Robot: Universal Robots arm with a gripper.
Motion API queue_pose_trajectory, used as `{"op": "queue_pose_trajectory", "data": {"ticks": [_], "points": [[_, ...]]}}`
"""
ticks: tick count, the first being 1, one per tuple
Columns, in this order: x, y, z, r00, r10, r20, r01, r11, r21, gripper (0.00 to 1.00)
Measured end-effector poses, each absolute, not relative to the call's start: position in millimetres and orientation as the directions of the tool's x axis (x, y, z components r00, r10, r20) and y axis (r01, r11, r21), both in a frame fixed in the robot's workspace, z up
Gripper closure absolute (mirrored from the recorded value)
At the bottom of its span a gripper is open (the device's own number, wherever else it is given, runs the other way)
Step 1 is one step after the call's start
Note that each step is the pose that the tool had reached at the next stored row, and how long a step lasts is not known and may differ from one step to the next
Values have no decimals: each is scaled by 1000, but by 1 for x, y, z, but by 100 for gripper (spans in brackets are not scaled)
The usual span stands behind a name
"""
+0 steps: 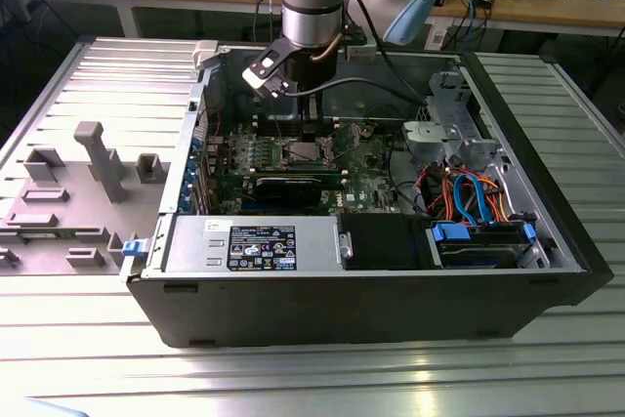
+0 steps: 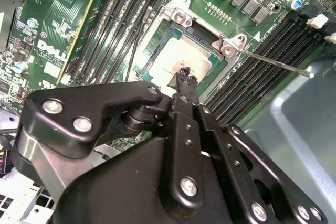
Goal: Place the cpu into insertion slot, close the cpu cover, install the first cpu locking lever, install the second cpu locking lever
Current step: 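Close the cpu cover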
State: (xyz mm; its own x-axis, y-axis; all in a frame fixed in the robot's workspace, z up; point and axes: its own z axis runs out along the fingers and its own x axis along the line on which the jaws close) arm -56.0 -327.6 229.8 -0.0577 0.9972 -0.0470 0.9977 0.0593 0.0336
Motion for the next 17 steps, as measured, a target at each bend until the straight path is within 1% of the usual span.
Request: {"op": "queue_pose_trajectory", "data": {"ticks": [17], "points": [[-56, -328, 235, -58, 997, -47, 998, 59, 34, 89]]}}
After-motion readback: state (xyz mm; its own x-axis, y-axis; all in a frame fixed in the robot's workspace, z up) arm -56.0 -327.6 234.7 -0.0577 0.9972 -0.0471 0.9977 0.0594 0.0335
